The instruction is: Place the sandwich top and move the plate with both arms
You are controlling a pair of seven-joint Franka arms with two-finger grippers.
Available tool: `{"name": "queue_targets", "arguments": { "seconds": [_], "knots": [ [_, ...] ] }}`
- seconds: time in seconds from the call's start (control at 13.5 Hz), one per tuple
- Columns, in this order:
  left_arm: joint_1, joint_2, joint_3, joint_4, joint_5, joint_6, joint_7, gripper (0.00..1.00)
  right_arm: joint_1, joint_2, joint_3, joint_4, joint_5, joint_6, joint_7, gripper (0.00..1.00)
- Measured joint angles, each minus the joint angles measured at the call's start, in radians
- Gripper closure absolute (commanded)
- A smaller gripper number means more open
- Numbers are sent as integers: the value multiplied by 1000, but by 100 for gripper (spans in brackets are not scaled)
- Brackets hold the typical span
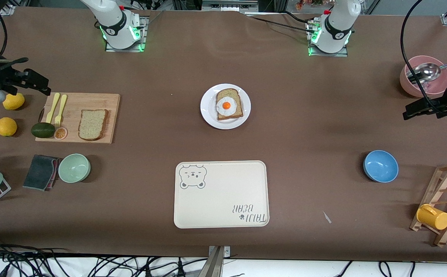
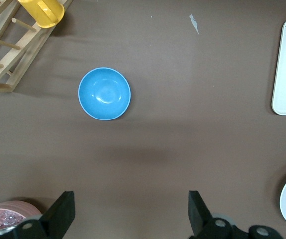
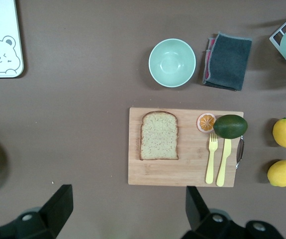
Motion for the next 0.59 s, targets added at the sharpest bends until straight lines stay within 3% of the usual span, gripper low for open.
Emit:
{"name": "queue_targets", "arguments": {
  "seconds": [0.59],
  "knots": [
    [0,0,0,-1,0,0,0,0,0,0,-2,-3,2,-6,0,0]
  ]
}}
